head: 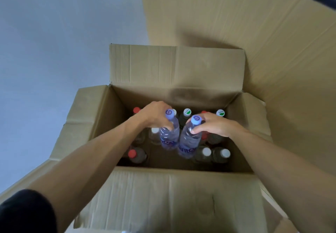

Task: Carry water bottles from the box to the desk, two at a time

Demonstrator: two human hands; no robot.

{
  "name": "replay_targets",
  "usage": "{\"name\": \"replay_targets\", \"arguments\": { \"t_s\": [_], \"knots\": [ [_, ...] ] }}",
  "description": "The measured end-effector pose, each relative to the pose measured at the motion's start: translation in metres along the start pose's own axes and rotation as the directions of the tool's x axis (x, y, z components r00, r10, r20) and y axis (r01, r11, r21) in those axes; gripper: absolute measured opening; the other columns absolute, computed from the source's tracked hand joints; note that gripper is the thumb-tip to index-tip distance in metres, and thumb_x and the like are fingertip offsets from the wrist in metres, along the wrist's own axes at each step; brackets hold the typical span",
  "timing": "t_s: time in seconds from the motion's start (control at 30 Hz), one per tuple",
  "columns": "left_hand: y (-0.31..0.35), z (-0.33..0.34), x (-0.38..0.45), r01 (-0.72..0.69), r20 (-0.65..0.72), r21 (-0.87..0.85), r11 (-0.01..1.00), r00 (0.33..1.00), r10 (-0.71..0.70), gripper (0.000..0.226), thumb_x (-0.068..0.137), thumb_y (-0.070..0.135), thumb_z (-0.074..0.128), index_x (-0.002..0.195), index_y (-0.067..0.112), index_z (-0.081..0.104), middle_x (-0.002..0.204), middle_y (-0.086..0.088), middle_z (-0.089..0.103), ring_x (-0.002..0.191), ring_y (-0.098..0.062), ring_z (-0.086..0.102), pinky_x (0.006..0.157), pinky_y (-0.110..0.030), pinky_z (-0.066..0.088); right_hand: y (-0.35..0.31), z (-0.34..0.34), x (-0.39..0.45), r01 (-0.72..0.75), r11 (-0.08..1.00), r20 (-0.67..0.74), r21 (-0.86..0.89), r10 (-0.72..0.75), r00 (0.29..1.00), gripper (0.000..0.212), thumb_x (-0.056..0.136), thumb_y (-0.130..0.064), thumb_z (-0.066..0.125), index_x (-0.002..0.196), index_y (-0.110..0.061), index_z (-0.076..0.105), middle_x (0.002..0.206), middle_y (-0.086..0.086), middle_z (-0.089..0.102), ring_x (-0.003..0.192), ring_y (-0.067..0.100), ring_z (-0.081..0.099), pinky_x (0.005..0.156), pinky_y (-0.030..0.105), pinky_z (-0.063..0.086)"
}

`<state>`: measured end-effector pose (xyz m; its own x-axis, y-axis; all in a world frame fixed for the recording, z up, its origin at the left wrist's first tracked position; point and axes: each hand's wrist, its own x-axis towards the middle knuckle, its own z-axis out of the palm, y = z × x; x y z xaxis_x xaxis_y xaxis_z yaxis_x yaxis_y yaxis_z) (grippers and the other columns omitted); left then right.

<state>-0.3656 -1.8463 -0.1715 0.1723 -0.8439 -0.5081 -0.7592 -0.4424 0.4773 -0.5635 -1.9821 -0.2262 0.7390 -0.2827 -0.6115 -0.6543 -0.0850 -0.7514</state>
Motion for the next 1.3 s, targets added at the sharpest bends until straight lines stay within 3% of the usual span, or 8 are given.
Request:
{"name": "replay_targets", "arguments": {
  "t_s": [0.07,0.2,0.37,0.67,0.87,1.03,1.17,1.3],
  "knots": [
    [0.002,-0.014,-0.007,0.008,-0.057,-0.163,0.987,0.998,-0.017,0.043,0.06,0.043,0.073,0.087,0.009,0.07,0.087,-0.009,0.074,0.087,-0.03,0.068,0.078,-0.042,0.056,-0.006,-0.003,-0.008,-0.017,0.99,-0.046,0.14,0.024,0.999,0.042,0.069,-0.025,0.076,0.108,-0.011,0.072,0.105,0.007,0.075,0.106,0.023,0.068,0.095,0.042,0.049],
    [0.001,-0.025,-0.018,0.058,-0.101,-0.546,0.836,0.986,-0.135,0.025,0.08,0.028,0.076,0.103,0.02,0.071,0.104,-0.002,0.074,0.101,-0.023,0.069,0.079,-0.042,0.058,-0.022,-0.007,-0.016,0.0,0.933,-0.115,0.359,0.045,0.992,0.034,0.072,-0.026,0.07,0.104,-0.016,0.072,0.092,0.002,0.075,0.091,0.018,0.069,0.086,0.041,0.053],
    [0.004,-0.019,-0.026,0.028,-0.103,-0.767,0.641,0.981,-0.165,0.023,0.093,0.025,0.065,0.112,0.014,0.07,0.111,-0.011,0.073,0.103,-0.028,0.071,0.08,-0.057,0.06,-0.047,0.001,-0.017,0.068,0.85,-0.227,0.523,0.062,0.972,0.02,0.094,-0.026,0.063,0.1,-0.011,0.074,0.096,0.011,0.071,0.092,0.028,0.065,0.088,0.042,0.05],
    [0.008,0.003,-0.018,0.11,0.004,-0.927,0.357,0.958,-0.285,0.048,0.087,0.053,0.071,0.11,0.011,0.071,0.088,0.0,0.075,0.081,-0.017,0.074,0.087,-0.054,0.056,-0.072,0.008,-0.031,0.129,0.762,-0.293,0.635,0.083,0.953,0.04,0.097,-0.048,0.056,0.102,-0.011,0.071,0.094,0.01,0.075,0.081,0.024,0.071,0.089,0.039,0.052],
    [0.014,0.001,-0.023,0.194,0.148,-0.953,0.232,0.968,-0.203,0.057,0.094,0.061,0.056,0.118,0.011,0.067,0.105,-0.012,0.077,0.087,-0.026,0.076,0.071,-0.037,0.061,-0.071,0.021,-0.041,0.113,0.715,-0.271,0.69,0.111,0.956,0.041,0.099,-0.051,0.051,0.098,-0.013,0.068,0.085,0.005,0.077,0.068,0.015,0.073,0.059,0.023,0.056],
    [0.023,-0.001,-0.023,0.229,0.181,-0.941,0.251,0.963,-0.201,0.061,0.095,0.063,0.053,0.118,0.008,0.065,0.119,-0.017,0.071,0.11,-0.035,0.068,0.105,-0.051,0.05,-0.071,0.033,-0.05,0.07,0.699,-0.248,0.712,0.157,0.956,0.05,0.097,-0.062,0.047,0.095,-0.019,0.071,0.085,0.001,0.077,0.074,0.015,0.074,0.068,0.028,0.055],
    [0.025,-0.007,-0.022,0.273,0.255,-0.922,0.275,0.962,-0.101,0.052,0.093,0.063,0.057,0.102,0.013,0.063,0.109,-0.016,0.072,0.109,-0.035,0.068,0.101,-0.048,0.052,-0.073,0.042,-0.066,0.116,0.625,-0.259,0.772,0.142,0.955,0.049,0.099,-0.06,0.043,0.09,-0.016,0.064,0.082,0.005,0.067,0.072,0.018,0.064,0.069,0.025,0.054],
    [0.023,-0.013,-0.028,0.284,0.319,-0.893,0.35,0.947,0.044,0.031,0.087,0.036,0.075,0.104,0.012,0.063,0.106,-0.014,0.074,0.097,-0.032,0.072,0.097,-0.048,0.054,-0.074,0.044,-0.089,0.156,0.638,-0.254,0.754,0.064,0.965,0.027,0.095,-0.039,0.061,0.1,-0.013,0.061,0.092,0.009,0.072,0.083,0.023,0.071,0.074,0.03,0.057]
  ]
}}
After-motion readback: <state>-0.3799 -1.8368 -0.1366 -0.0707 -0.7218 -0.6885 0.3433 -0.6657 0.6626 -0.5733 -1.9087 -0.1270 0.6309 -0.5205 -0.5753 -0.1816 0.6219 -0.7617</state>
